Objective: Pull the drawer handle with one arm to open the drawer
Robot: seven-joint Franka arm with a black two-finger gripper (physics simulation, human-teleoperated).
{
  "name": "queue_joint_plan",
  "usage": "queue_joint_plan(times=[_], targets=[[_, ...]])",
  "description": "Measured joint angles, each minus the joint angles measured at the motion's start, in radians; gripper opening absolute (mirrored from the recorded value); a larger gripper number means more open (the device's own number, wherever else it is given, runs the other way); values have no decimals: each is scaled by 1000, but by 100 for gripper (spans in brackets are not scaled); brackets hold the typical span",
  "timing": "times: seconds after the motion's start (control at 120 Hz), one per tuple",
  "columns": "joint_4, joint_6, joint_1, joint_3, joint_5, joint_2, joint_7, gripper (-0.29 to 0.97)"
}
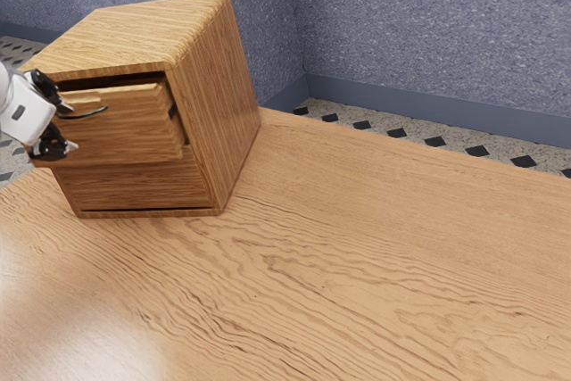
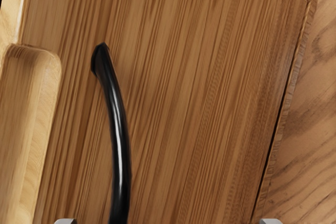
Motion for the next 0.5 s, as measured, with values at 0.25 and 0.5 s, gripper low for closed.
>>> queue_joint_plan(times=[0.25, 0.5], targets=[[-37, -1, 1, -1, -2, -48, -2, 43], [-32, 3, -5, -12, -5, -40, -3, 44]])
